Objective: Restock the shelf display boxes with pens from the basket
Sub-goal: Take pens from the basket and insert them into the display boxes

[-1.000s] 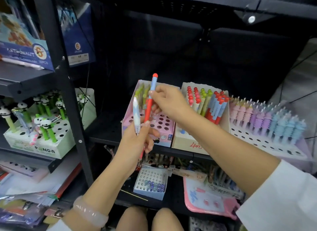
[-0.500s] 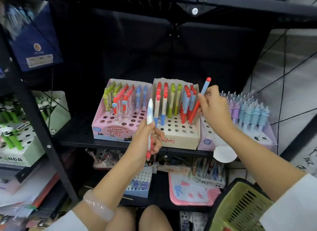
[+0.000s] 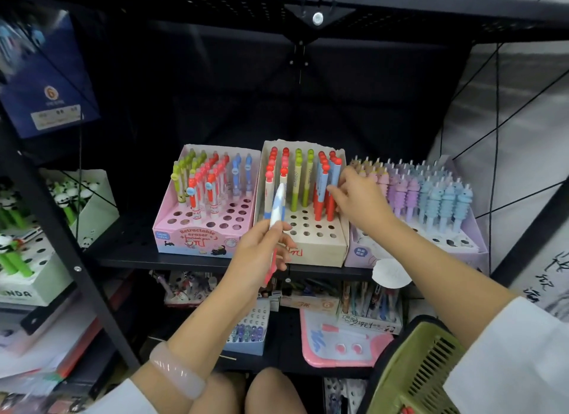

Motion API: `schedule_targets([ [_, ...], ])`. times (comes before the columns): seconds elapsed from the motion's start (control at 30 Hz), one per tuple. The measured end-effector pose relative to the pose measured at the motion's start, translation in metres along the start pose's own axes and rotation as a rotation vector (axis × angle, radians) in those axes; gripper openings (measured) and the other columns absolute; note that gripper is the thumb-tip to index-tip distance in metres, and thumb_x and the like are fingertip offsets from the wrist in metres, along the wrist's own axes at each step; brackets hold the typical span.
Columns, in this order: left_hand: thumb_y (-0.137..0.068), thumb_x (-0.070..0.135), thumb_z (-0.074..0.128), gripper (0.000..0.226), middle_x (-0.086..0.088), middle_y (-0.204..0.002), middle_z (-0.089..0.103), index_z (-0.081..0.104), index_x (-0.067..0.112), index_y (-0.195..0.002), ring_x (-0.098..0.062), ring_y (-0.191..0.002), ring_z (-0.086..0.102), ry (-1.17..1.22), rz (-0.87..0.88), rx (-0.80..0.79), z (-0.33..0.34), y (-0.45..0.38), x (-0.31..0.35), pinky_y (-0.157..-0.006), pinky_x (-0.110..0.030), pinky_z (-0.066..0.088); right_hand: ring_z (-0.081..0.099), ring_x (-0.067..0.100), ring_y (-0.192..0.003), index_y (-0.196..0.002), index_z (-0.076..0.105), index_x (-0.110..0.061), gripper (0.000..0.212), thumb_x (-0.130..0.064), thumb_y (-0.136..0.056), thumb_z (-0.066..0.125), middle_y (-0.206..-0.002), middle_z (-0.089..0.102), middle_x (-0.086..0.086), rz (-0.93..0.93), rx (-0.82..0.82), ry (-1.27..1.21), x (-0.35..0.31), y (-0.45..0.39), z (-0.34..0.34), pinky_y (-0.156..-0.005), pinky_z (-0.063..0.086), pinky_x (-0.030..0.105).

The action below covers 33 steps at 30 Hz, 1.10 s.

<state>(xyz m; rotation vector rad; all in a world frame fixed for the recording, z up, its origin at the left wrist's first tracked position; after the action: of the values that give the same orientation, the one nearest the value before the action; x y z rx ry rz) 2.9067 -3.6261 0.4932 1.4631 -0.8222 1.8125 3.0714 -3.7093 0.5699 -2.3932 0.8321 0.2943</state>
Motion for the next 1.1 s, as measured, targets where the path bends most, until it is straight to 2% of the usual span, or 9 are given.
schedule_targets([
  [0.23, -0.095, 0.022, 0.049, 0.021, 0.009, -0.053, 0.05, 0.068, 0.016, -0.103, -0.005, -0.053, 0.049, 0.041, -0.032, -0.004, 0.0, -0.002, -0.001, -0.055, -0.018, 0.046, 0.043, -0.001, -0.06, -0.105, 0.053, -0.016, 0.026, -0.024, -0.085, 0.066, -0.068, 0.044, -0.014, 0.026, 0.156, -0.038, -0.002, 0.016, -0.024, -0.051, 0.03, 0.017],
  [0.43, -0.094, 0.013, 0.049, 0.018, -0.004, -0.067, 0.05, 0.062, 0.001, -0.098, -0.006, -0.053, 0.047, 0.352, -0.11, -0.035, 0.014, -0.002, -0.005, -0.049, -0.016, 0.046, 0.054, 0.01, -0.081, -0.127, 0.056, -0.026, 0.042, -0.009, -0.089, 0.059, -0.111, 0.053, -0.003, -0.588, -0.276, -0.069, -0.074, 0.074, -0.005, -0.07, 0.044, 0.015],
  [0.53, -0.092, 0.017, 0.053, 0.017, -0.005, -0.069, 0.053, 0.061, 0.002, -0.093, -0.008, -0.055, 0.047, 0.373, -0.152, -0.023, 0.016, -0.001, -0.008, -0.045, -0.015, 0.043, 0.056, 0.017, -0.083, -0.123, 0.061, -0.028, 0.045, -0.005, -0.084, 0.063, -0.121, 0.052, 0.005, -0.77, -0.306, -0.014, -0.09, 0.093, -0.008, -0.067, 0.049, 0.026],
  [0.67, -0.089, 0.027, 0.055, 0.023, -0.002, -0.061, 0.052, 0.064, 0.006, -0.088, -0.006, -0.049, 0.046, 0.357, -0.168, -0.049, 0.016, 0.002, -0.009, -0.043, -0.015, 0.041, 0.061, 0.017, -0.09, -0.115, 0.066, -0.018, 0.036, -0.006, -0.082, 0.068, -0.121, 0.057, 0.008, -0.829, -0.232, -0.058, -0.1, 0.095, -0.017, -0.073, 0.052, 0.024],
  [0.73, -0.091, 0.034, 0.052, 0.029, -0.001, -0.059, 0.056, 0.065, 0.008, -0.087, -0.008, -0.047, 0.048, 0.273, -0.187, -0.04, 0.013, 0.004, -0.012, -0.042, -0.018, 0.041, 0.063, 0.013, -0.092, -0.11, 0.068, -0.012, 0.027, -0.01, -0.083, 0.068, -0.114, 0.062, 0.004, -0.781, -0.174, -0.149, -0.103, 0.089, -0.022, -0.074, 0.052, 0.02],
  [0.83, -0.093, 0.035, 0.051, 0.028, -0.001, -0.071, 0.064, 0.065, 0.011, -0.091, -0.008, -0.056, 0.056, 0.025, -0.153, 0.047, -0.005, 0.005, -0.014, -0.049, -0.018, 0.047, 0.061, 0.002, -0.077, -0.097, 0.065, -0.022, 0.012, -0.016, -0.087, 0.062, -0.092, 0.064, -0.012, -0.453, -0.127, -0.405, -0.09, 0.064, -0.029, -0.067, 0.052, 0.016],
  [0.9, -0.093, 0.03, 0.053, 0.014, 0.002, -0.088, 0.066, 0.064, 0.021, -0.091, -0.006, -0.071, 0.06, -0.155, -0.055, 0.104, -0.017, 0.007, -0.008, -0.059, -0.017, 0.049, 0.061, 0.007, -0.067, -0.088, 0.058, -0.031, 0.011, -0.02, -0.089, 0.058, -0.081, 0.065, -0.007, -0.265, -0.064, -0.576, -0.078, 0.05, -0.034, -0.062, 0.054, 0.024],
  [1.0, -0.091, 0.03, 0.056, 0.016, 0.023, -0.101, 0.062, 0.055, 0.045, -0.094, 0.009, -0.09, 0.056, -0.33, 0.153, 0.048, -0.015, 0.012, 0.013, -0.067, -0.005, 0.044, 0.062, 0.004, -0.058, -0.088, 0.055, -0.025, 0.012, -0.014, -0.09, 0.058, -0.07, 0.067, -0.005, -0.143, -0.012, -0.823, -0.08, 0.039, -0.033, -0.052, 0.047, 0.015],
  [1.1, -0.091, 0.027, 0.056, 0.018, 0.022, -0.091, 0.066, 0.055, 0.045, -0.094, 0.009, -0.084, 0.059, -0.376, 0.271, 0.06, -0.021, 0.016, 0.03, -0.069, -0.002, 0.042, 0.062, 0.007, -0.057, -0.091, 0.053, -0.023, 0.012, -0.014, -0.089, 0.06, -0.065, 0.067, -0.002, -0.113, -0.064, -0.899, -0.1, 0.033, -0.016, -0.055, 0.049, 0.016],
])
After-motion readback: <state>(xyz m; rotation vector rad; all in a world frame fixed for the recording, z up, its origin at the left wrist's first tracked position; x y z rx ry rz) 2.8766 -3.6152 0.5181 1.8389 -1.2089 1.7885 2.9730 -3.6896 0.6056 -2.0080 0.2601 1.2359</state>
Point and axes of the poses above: each hand's wrist, its own y-axis away from the middle knuckle, its own z-axis out of the palm, x = y × z, the point moved 9 cm from there along -y, towards the middle knuckle
